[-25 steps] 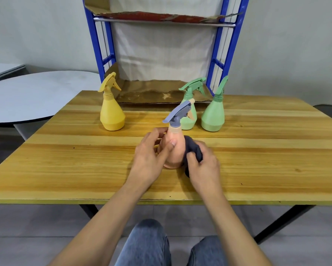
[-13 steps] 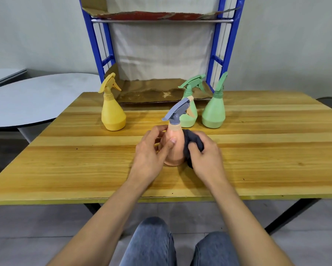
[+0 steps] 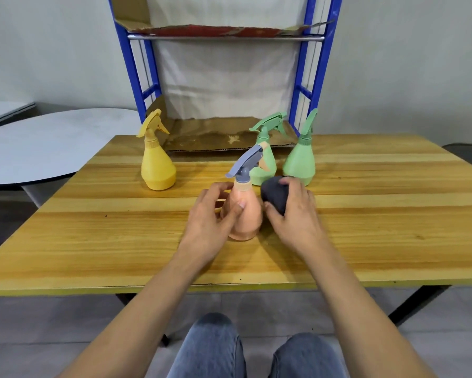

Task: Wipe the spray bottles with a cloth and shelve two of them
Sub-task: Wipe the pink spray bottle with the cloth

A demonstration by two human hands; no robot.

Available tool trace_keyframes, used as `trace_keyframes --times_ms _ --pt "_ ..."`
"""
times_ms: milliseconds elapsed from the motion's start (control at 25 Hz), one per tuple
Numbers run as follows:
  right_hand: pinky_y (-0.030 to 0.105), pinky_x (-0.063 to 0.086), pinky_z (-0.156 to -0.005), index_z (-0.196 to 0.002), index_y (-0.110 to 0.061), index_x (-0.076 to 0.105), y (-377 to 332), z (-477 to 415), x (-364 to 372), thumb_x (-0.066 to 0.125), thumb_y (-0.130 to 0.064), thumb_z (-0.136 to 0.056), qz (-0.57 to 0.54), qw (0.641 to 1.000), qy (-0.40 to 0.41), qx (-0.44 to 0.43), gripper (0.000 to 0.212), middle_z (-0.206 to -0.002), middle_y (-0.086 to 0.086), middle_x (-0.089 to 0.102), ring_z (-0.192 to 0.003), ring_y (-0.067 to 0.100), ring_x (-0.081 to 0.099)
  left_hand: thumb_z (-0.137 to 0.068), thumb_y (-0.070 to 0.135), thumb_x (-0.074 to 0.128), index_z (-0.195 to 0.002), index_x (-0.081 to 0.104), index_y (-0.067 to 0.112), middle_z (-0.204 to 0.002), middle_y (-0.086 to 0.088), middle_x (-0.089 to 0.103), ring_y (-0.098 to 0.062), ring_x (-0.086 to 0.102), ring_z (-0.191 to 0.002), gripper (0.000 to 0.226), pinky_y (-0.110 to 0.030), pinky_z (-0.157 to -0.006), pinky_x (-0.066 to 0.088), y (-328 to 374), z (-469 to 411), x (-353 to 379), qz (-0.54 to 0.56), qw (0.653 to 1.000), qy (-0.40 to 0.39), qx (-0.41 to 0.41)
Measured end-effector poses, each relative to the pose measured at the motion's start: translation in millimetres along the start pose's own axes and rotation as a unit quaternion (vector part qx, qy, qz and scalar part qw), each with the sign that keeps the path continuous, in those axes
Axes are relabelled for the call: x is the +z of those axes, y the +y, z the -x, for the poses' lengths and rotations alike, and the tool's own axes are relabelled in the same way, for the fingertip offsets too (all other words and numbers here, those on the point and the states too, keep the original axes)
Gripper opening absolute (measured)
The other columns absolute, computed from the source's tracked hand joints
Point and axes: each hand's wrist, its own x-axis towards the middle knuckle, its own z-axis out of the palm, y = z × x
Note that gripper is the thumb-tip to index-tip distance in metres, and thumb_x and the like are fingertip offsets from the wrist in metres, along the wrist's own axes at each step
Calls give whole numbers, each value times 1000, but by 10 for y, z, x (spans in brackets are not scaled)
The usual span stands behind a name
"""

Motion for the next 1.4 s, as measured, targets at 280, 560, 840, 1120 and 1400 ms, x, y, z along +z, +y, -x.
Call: trace_keyframes --times_ms 280,560,840,1120,1400 --pt "34 12 -124 -156 -30 31 235 -69 -76 42 -31 -103 5 991 -134 8 54 -166 -7 22 -152 11 16 -88 27 79 -151 39 31 -142 8 52 -10 55 -123 75 -11 -94 48 7 -131 -305 -64 976 -208 -21" --pt "29 36 -106 -137 -26 53 161 -136 117 36 -21 -103 -78 987 -142 -8 38 -140 -5 56 -129 13 49 -85 41 79 -150 32 42 -146 11 51 -13 53 -132 81 -45 -108 50 -80 -136 -224 -8 968 -248 -34" --pt "28 34 -104 -138 -15 55 20 213 199 41 -16 -103 -81 996 -22 24 37 -137 5 60 -127 24 53 -87 35 79 -156 33 21 -146 -1 54 -18 54 -127 84 -36 -106 47 -44 41 -49 -66 990 -121 28" --pt "40 38 -107 -140 -12 54 -146 565 219 54 -29 -99 -21 998 33 52 44 -136 9 61 -126 30 50 -88 46 73 -156 28 27 -143 -9 53 -28 54 -127 84 -43 -100 48 134 32 98 -136 989 -52 -36" --pt "31 -3 -125 -157 -31 24 27 314 -93 55 -38 -94 23 987 -159 9 71 -162 -16 16 -148 -4 1 -84 52 75 -129 48 31 -110 2 63 -16 64 -99 57 -43 -92 54 106 -147 -414 -128 969 -199 -66"
